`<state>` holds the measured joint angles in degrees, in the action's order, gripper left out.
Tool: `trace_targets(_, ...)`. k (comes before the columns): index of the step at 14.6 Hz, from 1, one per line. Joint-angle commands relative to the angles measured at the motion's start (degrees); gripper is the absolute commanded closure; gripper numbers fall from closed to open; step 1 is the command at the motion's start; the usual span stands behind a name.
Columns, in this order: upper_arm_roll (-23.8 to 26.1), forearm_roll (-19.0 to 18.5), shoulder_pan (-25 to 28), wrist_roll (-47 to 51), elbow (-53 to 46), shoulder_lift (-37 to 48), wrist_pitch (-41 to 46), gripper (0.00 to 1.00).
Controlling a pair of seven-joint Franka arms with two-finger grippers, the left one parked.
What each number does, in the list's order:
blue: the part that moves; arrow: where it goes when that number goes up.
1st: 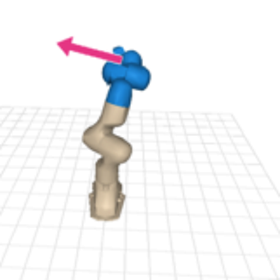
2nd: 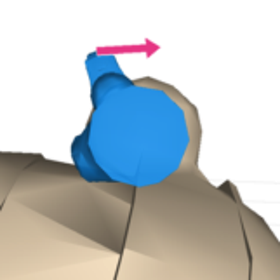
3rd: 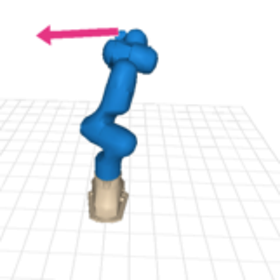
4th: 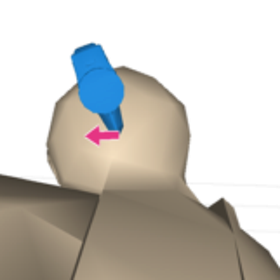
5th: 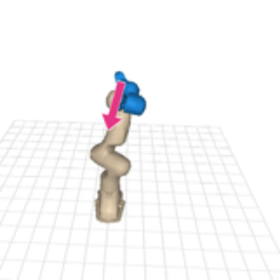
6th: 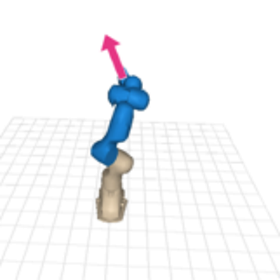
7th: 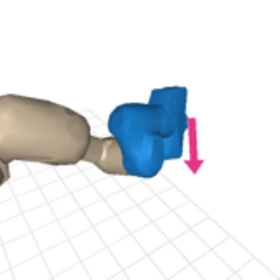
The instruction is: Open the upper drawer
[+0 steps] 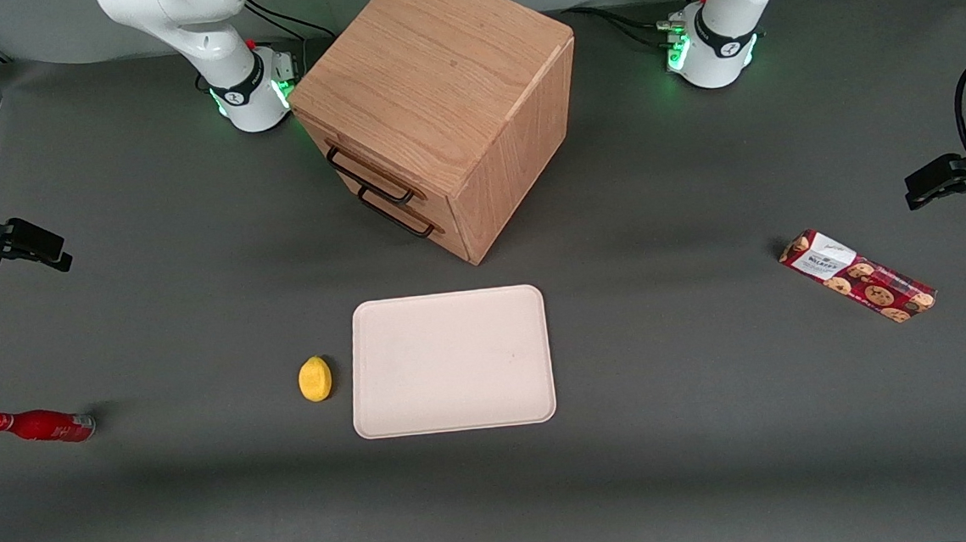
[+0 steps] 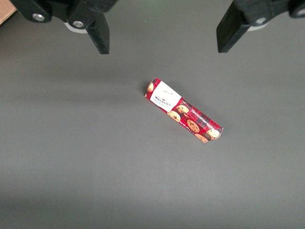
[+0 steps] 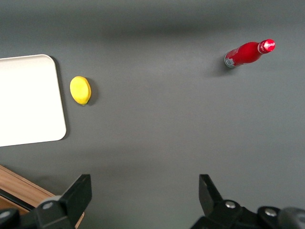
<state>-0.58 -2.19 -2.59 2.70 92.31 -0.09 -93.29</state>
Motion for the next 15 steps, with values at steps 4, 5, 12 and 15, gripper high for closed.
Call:
trace_targets(4, -0.8, 0.9, 1.4, 1.3, 1.6, 1.4, -1.1, 0.00)
trace_targets(5, -0.6, 0.9, 1.8, 1.3, 1.7, 1.4, -1.1, 0.00)
trace_targets(12, 0.9, 7.4, 1.7, 0.5, 1.9, 1.2, -0.6, 0.00)
trace_targets(15, 4.9, 7.1, 1.8, -2.9, 3.7, 1.9, -0.2, 0.00)
